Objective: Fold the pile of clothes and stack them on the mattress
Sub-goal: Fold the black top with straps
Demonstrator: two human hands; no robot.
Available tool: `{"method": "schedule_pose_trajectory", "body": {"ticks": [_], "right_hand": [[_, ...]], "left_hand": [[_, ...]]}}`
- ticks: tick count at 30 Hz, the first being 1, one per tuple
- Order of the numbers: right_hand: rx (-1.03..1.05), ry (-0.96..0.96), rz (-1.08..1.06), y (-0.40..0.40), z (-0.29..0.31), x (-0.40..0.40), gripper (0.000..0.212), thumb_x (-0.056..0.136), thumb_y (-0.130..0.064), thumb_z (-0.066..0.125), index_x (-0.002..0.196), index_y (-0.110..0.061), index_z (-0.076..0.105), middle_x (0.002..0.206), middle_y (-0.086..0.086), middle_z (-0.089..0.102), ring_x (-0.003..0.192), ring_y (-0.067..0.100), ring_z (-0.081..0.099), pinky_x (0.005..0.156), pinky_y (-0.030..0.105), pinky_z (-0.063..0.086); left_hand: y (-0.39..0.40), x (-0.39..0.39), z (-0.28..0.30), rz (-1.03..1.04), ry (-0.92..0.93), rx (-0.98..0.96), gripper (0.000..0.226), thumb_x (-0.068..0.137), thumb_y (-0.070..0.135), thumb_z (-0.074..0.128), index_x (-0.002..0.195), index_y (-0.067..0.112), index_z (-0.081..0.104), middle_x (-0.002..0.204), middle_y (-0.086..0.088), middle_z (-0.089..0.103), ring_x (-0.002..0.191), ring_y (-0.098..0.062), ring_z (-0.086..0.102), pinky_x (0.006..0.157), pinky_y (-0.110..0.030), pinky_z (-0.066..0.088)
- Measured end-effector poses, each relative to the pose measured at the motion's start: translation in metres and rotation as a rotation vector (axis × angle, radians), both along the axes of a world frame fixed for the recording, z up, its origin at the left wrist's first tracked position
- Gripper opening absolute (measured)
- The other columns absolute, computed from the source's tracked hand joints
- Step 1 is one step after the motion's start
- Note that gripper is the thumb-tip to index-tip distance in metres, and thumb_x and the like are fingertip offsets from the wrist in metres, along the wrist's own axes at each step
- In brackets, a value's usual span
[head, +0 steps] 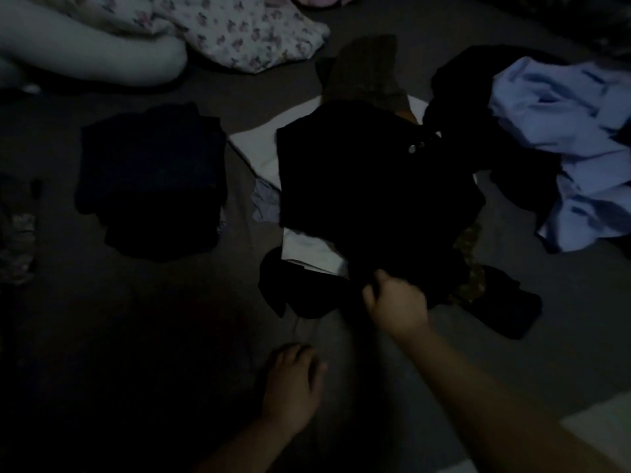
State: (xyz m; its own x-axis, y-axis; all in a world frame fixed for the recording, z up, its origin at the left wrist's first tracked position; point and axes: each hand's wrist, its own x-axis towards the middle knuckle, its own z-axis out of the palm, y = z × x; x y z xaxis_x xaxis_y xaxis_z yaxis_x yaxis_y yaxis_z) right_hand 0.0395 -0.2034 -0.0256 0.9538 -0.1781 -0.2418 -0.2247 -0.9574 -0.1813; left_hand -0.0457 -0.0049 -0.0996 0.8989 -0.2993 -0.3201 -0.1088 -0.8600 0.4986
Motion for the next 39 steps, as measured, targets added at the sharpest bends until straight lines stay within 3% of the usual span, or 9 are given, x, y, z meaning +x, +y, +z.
{"method": "schedule_pose_trajectory", "body": {"ticks": [3,7,13,17,21,25,27,33,39], "right_hand": [[0.102,-0.116,0.144,0.043,-0.001,-0.056,0.02,0.074,-0.038,0.049,0.074,-0.02,0.058,0.058,0.001,0.062,0.052,0.02,0.062,0.046,0.025,0.043],[0.297,0.069,0.251,0.092,-0.022,-0.124,0.043,0.069,-0.037,0.042,0.104,-0.026,0.064,0.081,-0.004,0.067,0.071,0.017,0.065,0.059,0.027,0.05],[0.542,0.319,0.281,0.133,-0.03,-0.175,0.055,0.085,-0.028,0.045,0.14,-0.031,0.041,0.137,0.0,0.048,0.125,0.021,0.046,0.098,0.025,0.039],[0.751,0.148,-0.059,0.127,-0.023,-0.185,0.048,0.085,-0.034,0.051,0.132,-0.022,0.051,0.131,0.0,0.054,0.12,0.016,0.052,0.102,0.025,0.04],[0.537,0.017,-0.604,0.092,-0.028,-0.169,0.061,0.084,-0.026,0.069,0.135,-0.005,0.044,0.129,0.016,0.05,0.122,0.029,0.046,0.102,0.033,0.038],[0.891,0.194,-0.5,0.099,-0.03,-0.146,0.074,0.081,-0.013,0.072,0.142,-0.008,0.03,0.13,0.002,0.048,0.125,0.014,0.043,0.099,0.018,0.04],[0.981,0.164,-0.542,0.116,-0.043,-0.137,0.079,0.079,-0.003,0.072,0.144,-0.005,0.026,0.133,0.008,0.048,0.126,0.02,0.046,0.103,0.03,0.041],[0.818,0.205,-0.583,0.172,-0.043,-0.138,0.036,0.083,-0.002,0.064,0.118,0.002,0.059,0.113,0.017,0.065,0.107,0.025,0.06,0.083,0.029,0.047],[0.592,0.099,0.074,0.212,0.007,-0.188,0.053,0.079,-0.024,0.059,0.132,-0.015,0.053,0.123,0.003,0.054,0.112,0.017,0.051,0.091,0.019,0.038]], "left_hand": [[-0.013,0.029,0.034,0.494,0.305,-0.425,0.045,0.094,0.05,0.038,0.086,0.015,0.065,0.096,-0.008,0.068,0.093,-0.024,0.063,0.085,-0.033,0.047],[-0.002,0.044,0.048,0.614,0.716,-0.661,0.037,0.08,0.047,0.066,0.101,0.017,0.068,0.099,0.0,0.07,0.096,-0.018,0.065,0.083,-0.029,0.05],[0.069,0.002,0.025,0.554,0.513,-0.14,0.019,0.092,0.016,0.057,0.095,-0.001,0.065,0.103,-0.023,0.066,0.101,-0.032,0.062,0.086,-0.034,0.045],[0.137,-0.027,0.028,0.756,0.448,-0.041,0.028,0.094,0.008,0.049,0.116,-0.008,0.057,0.119,-0.025,0.059,0.114,-0.038,0.054,0.096,-0.039,0.039],[0.201,-0.059,0.016,0.847,0.51,0.034,0.034,0.09,-0.005,0.051,0.123,-0.014,0.051,0.126,-0.032,0.052,0.119,-0.044,0.049,0.103,-0.044,0.035],[0.221,-0.075,0.008,0.831,0.666,0.023,0.033,0.092,0.002,0.049,0.123,-0.008,0.054,0.119,-0.028,0.059,0.109,-0.039,0.059,0.088,-0.039,0.048],[0.218,-0.076,0.012,0.749,0.631,0.084,0.029,0.089,-0.001,0.052,0.115,-0.009,0.059,0.112,-0.029,0.062,0.105,-0.04,0.06,0.09,-0.038,0.048],[0.179,-0.057,0.047,0.47,0.129,-0.085,0.025,0.084,0.012,0.064,0.109,0.007,0.063,0.107,-0.012,0.063,0.102,-0.03,0.06,0.088,-0.035,0.047],[0.126,-0.025,0.078,0.866,1.155,-0.85,0.06,0.076,0.069,0.057,0.119,0.026,0.06,0.115,0.002,0.065,0.111,-0.019,0.059,0.102,-0.037,0.042]]}}
